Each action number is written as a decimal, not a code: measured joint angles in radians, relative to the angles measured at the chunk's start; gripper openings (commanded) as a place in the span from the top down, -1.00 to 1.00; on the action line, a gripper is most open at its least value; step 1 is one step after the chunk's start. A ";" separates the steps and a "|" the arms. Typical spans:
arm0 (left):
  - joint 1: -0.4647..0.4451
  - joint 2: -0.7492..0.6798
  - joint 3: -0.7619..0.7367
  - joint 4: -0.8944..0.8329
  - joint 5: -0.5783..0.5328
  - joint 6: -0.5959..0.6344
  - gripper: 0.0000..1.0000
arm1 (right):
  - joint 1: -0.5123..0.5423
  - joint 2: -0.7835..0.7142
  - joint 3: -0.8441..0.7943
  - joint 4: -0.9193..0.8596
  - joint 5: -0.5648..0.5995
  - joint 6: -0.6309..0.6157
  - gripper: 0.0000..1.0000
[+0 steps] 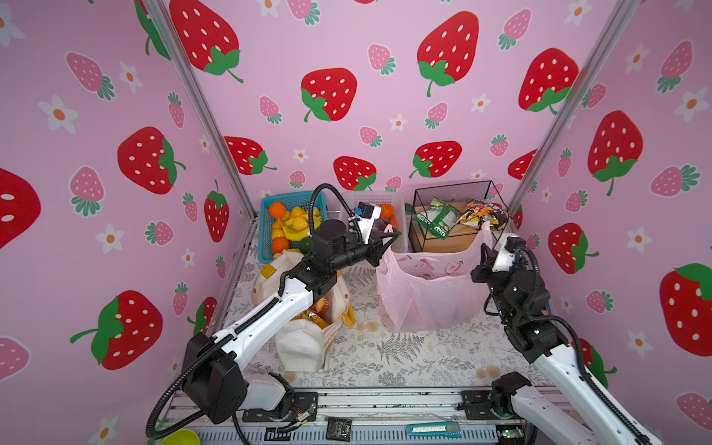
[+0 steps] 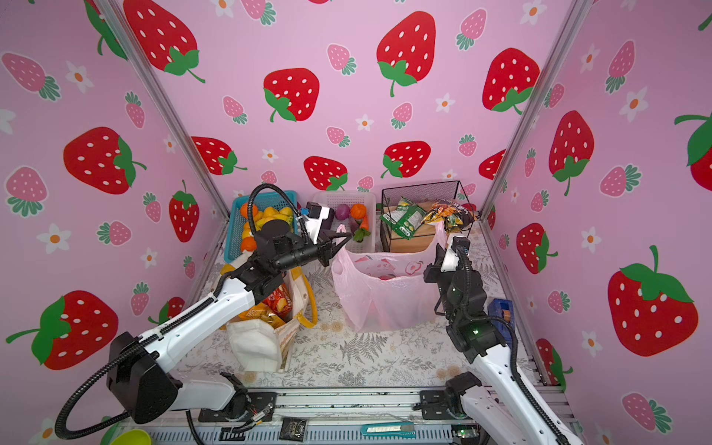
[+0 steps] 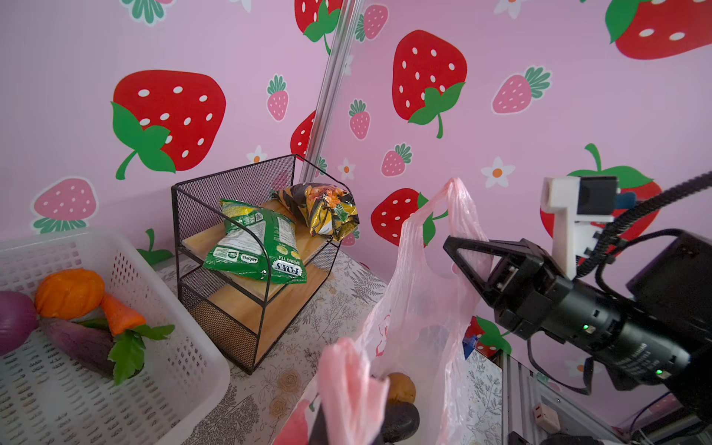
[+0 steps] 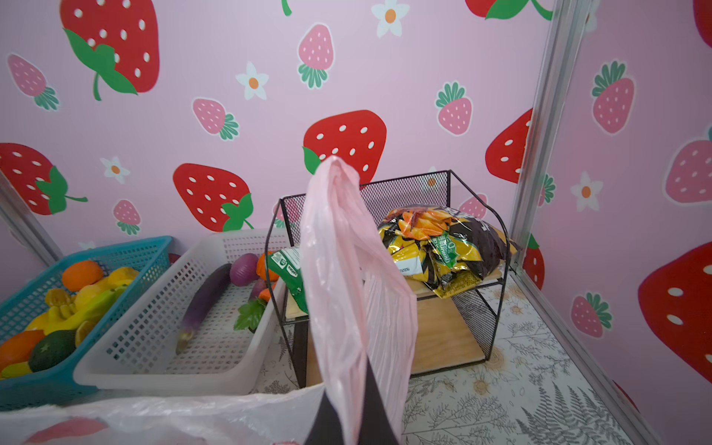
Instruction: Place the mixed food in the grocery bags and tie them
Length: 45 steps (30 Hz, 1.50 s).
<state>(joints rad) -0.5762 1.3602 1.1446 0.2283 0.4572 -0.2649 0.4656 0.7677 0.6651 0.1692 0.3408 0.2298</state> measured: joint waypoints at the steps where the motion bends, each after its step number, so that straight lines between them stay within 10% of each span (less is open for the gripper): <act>1: 0.003 -0.008 -0.006 0.001 0.001 -0.002 1.00 | -0.008 0.014 0.002 -0.002 0.003 0.000 0.92; 15: 0.052 -0.029 -0.011 -0.001 0.101 -0.027 1.00 | -0.183 0.091 0.015 -0.001 -0.129 0.039 0.91; 29: 0.052 0.028 -0.006 -0.021 0.142 -0.077 1.00 | -0.189 0.044 0.073 -0.088 -0.282 0.035 -0.41; 45: 0.050 0.029 0.019 -0.059 0.118 -0.106 1.00 | -0.068 -0.012 0.265 -0.126 -0.356 -0.052 -0.68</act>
<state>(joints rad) -0.5262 1.3888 1.1637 0.1692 0.5755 -0.3710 0.3973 0.7555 0.9302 0.0429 -0.0147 0.1780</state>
